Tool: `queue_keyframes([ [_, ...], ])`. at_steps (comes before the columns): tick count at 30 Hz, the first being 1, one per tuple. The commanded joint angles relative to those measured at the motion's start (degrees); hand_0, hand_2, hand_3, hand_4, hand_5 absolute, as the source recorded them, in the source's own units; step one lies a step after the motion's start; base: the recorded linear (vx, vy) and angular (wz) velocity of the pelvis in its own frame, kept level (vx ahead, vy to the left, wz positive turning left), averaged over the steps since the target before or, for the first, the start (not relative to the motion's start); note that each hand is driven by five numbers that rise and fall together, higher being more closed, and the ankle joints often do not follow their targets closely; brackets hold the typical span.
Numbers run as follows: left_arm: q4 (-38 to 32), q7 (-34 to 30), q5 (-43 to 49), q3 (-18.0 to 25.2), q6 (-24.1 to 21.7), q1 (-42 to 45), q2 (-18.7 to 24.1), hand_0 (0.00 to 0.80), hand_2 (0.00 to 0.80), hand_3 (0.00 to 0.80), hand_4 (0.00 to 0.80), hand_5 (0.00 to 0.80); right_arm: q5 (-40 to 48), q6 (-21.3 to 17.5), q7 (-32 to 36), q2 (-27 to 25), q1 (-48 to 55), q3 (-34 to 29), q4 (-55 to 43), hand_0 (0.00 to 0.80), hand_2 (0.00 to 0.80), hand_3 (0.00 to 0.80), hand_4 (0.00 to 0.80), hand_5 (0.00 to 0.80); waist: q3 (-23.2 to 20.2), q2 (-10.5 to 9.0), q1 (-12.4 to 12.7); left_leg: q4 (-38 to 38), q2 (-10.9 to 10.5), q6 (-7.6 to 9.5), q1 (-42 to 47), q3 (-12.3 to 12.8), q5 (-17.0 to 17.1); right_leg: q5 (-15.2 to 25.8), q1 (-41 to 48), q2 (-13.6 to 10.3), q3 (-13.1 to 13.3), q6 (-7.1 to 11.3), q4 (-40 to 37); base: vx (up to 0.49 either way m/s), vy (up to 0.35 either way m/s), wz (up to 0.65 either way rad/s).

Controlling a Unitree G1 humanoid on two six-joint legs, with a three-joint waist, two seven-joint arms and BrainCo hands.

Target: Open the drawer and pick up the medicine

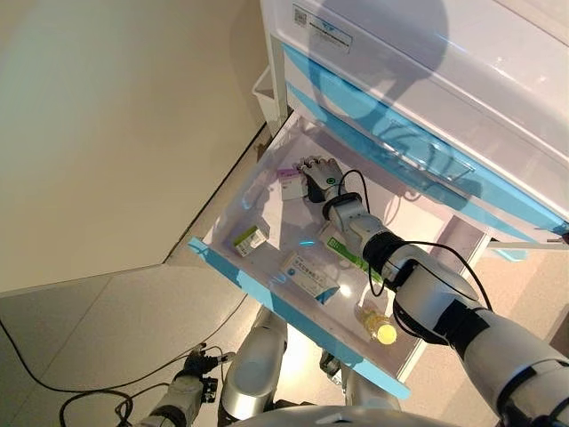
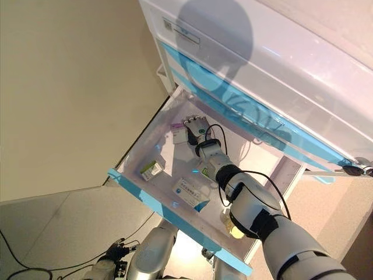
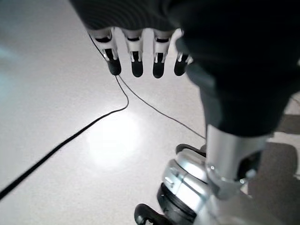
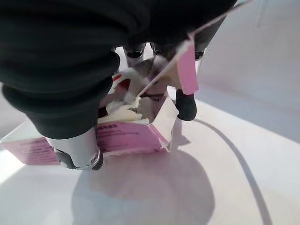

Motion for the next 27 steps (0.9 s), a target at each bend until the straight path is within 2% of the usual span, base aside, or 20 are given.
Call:
queue_keyframes([
  [1, 3.7, -0.1, 0.1, 1.1, 0.7, -1.6, 1.2, 0.000, 0.000, 0.000, 0.000, 0.000, 3.2, -2.6, 5.0, 1.6, 4.3, 1.9, 0.6, 0.800, 0.800, 0.800, 0.800, 0.800, 2.5, -2.69, 0.6, -0.2, -4.5, 2.62, 1.7, 3.1, -3.3, 9.3, -1.6, -5.4, 2.9, 4.05, -1.7, 0.000, 0.000, 0.00],
  [12, 4.3, -1.1, 1.9, 4.0, 0.9, -1.6, 2.3, 0.000, 0.000, 0.000, 0.000, 0.000, 6.0, -6.1, 8.3, -4.7, 6.4, 2.7, -15.3, 0.800, 0.800, 0.800, 0.800, 0.800, 0.6, -4.90, -1.4, -2.1, -3.4, 2.33, 4.5, 4.6, -3.1, 9.3, -0.2, -4.8, 3.3, 4.01, -2.2, -0.005, -0.003, -0.01],
  [19, 4.6, -2.0, 3.5, 6.2, 1.3, -0.3, 3.3, 0.000, 0.000, 0.000, 0.000, 0.000, 8.8, -8.5, 11.7, -8.5, 7.6, 1.9, -26.0, 0.800, 0.800, 0.800, 0.800, 0.800, -2.2, -6.31, -3.3, -3.1, -2.1, 2.43, 7.0, 6.6, -3.1, 9.6, 0.8, -3.9, 4.9, 3.95, -2.9, -0.019, -0.016, -0.20],
  [25, 5.3, -3.0, 5.7, 8.3, 1.8, 1.2, 4.2, 0.000, 0.000, 0.000, 0.000, 0.000, 19.1, -10.9, 16.8, -9.8, 10.6, -0.3, -35.0, 0.800, 0.800, 0.800, 0.800, 0.800, -5.0, -6.75, -5.2, -4.3, -0.9, 2.54, 10.4, 8.7, -3.4, 9.3, 2.4, -2.9, 6.5, 3.72, -3.2, -0.008, -0.028, -0.22],
  [26, 5.6, -3.7, 6.5, 9.2, 1.9, 2.1, 4.6, 0.000, 0.000, 0.000, 0.000, 0.000, 24.3, -11.8, 19.4, -10.3, 11.5, -1.0, -38.4, 0.800, 0.800, 0.800, 0.800, 0.800, -6.3, -6.89, -5.9, -4.6, -0.3, 2.54, 11.7, 9.9, -3.7, 9.4, 3.0, -2.4, 7.3, 3.69, -3.6, 0.010, -0.016, -0.30],
  [27, 5.6, -3.7, 6.5, 9.2, 1.9, 2.2, 4.6, 0.000, 0.000, 0.000, 0.000, 0.000, 24.4, -11.7, 19.6, -10.5, 11.6, -1.1, -38.7, 0.800, 0.800, 0.800, 0.800, 0.800, -6.3, -6.89, -5.8, -4.7, -0.3, 2.54, 11.8, 10.0, -3.7, 9.4, 3.0, -2.3, 7.4, 3.68, -3.7, 0.017, -0.036, -0.35],
])
